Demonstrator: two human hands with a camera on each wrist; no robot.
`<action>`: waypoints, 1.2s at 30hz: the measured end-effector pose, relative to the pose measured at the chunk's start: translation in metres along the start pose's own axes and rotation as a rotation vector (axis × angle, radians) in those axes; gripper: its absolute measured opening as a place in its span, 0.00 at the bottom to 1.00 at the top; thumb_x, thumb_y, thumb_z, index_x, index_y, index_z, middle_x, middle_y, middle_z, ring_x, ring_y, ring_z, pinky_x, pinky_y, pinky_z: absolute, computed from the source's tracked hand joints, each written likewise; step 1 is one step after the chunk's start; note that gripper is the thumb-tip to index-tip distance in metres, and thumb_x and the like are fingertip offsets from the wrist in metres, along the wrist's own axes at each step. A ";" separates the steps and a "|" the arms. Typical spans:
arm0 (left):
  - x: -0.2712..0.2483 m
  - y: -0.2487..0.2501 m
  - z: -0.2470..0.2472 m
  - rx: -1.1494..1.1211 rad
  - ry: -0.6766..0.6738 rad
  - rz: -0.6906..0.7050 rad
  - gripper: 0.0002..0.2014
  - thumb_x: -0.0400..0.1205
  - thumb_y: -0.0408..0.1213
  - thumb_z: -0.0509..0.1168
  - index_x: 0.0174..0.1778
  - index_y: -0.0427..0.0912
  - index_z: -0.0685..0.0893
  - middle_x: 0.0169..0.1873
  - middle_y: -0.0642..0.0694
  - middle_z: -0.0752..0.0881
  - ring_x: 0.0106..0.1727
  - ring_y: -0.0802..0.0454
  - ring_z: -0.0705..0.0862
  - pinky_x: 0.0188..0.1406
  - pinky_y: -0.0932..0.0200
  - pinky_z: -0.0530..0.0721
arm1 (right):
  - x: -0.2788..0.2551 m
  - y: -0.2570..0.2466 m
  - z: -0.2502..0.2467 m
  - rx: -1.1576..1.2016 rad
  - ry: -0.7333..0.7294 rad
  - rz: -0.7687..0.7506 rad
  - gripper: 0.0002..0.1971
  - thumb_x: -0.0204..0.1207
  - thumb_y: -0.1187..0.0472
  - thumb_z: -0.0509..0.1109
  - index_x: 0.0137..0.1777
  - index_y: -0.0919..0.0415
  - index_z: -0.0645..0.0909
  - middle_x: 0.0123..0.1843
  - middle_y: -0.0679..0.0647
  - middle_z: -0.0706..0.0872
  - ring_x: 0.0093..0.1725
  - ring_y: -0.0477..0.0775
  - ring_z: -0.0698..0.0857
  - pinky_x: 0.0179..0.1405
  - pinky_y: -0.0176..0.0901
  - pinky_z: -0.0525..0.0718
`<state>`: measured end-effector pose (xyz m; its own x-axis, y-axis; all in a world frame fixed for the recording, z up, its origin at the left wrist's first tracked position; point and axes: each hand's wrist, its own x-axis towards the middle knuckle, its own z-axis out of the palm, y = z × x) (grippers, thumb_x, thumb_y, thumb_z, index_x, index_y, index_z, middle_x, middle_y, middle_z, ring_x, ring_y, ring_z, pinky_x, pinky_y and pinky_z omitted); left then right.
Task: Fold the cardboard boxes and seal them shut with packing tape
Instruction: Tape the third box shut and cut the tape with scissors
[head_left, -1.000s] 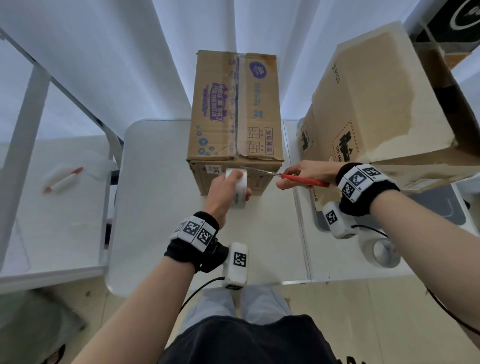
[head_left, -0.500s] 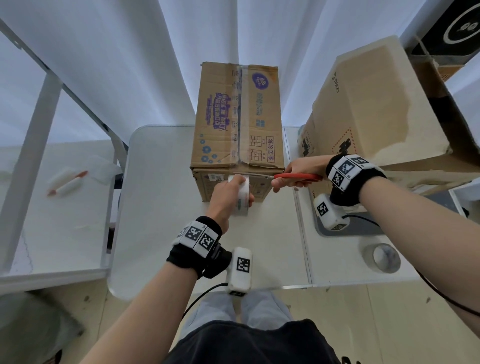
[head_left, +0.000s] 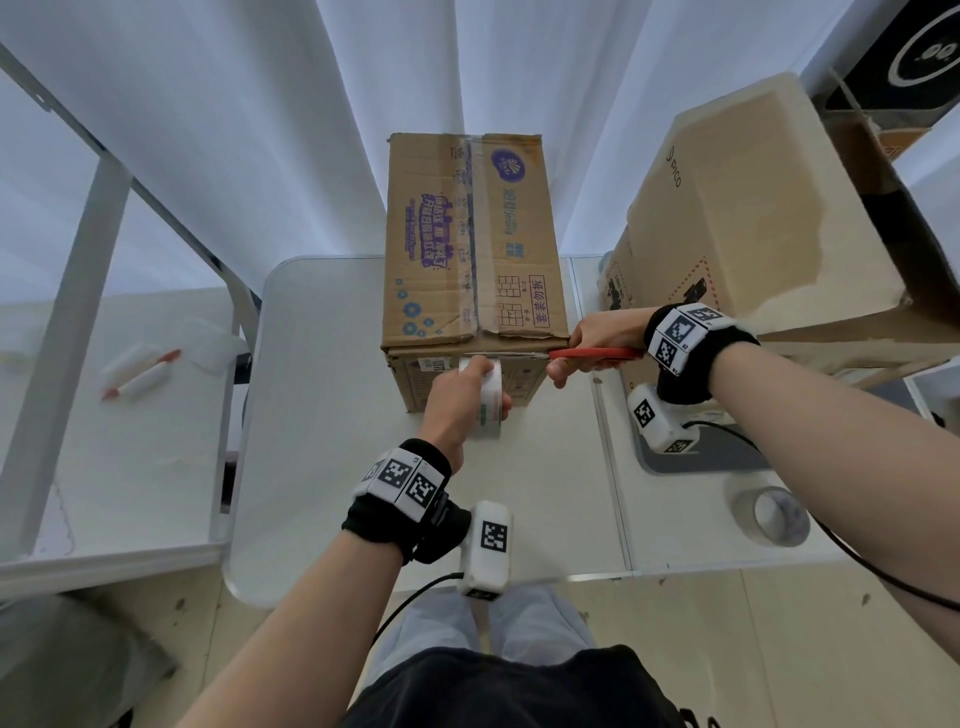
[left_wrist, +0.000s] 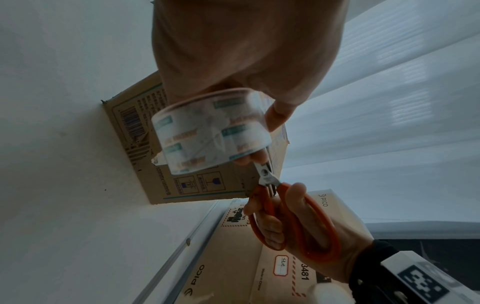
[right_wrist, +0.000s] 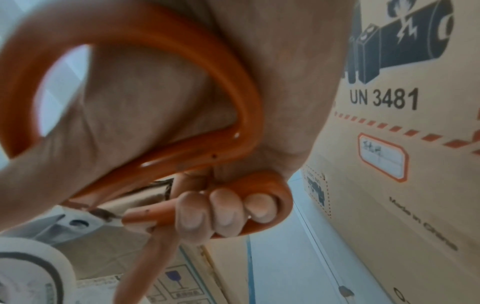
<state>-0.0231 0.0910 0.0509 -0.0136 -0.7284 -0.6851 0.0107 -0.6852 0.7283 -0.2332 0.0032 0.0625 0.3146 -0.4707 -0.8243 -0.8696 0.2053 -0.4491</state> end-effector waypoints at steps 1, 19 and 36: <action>0.000 0.000 0.000 -0.004 -0.001 -0.002 0.18 0.85 0.45 0.59 0.58 0.35 0.85 0.29 0.45 0.88 0.29 0.51 0.82 0.39 0.55 0.79 | 0.001 0.000 -0.001 -0.002 0.003 0.001 0.24 0.57 0.29 0.75 0.40 0.48 0.92 0.27 0.47 0.72 0.26 0.46 0.70 0.28 0.36 0.70; -0.009 -0.028 -0.005 0.012 -0.013 -0.068 0.13 0.85 0.44 0.60 0.52 0.39 0.83 0.25 0.46 0.87 0.29 0.51 0.81 0.39 0.55 0.78 | 0.002 0.004 0.012 -0.121 -0.167 0.065 0.37 0.64 0.25 0.70 0.65 0.52 0.81 0.39 0.49 0.71 0.37 0.47 0.70 0.38 0.36 0.72; 0.019 -0.067 0.020 0.166 -0.114 -0.170 0.15 0.86 0.45 0.56 0.52 0.38 0.82 0.31 0.41 0.89 0.28 0.48 0.82 0.34 0.58 0.78 | 0.036 0.152 0.168 -0.053 0.216 0.420 0.43 0.69 0.51 0.82 0.82 0.52 0.66 0.78 0.57 0.73 0.77 0.62 0.72 0.75 0.50 0.73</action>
<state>-0.0444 0.1228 -0.0108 -0.1137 -0.5915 -0.7983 -0.1659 -0.7809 0.6022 -0.2900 0.1620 -0.0937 -0.1500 -0.5255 -0.8375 -0.9246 0.3745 -0.0694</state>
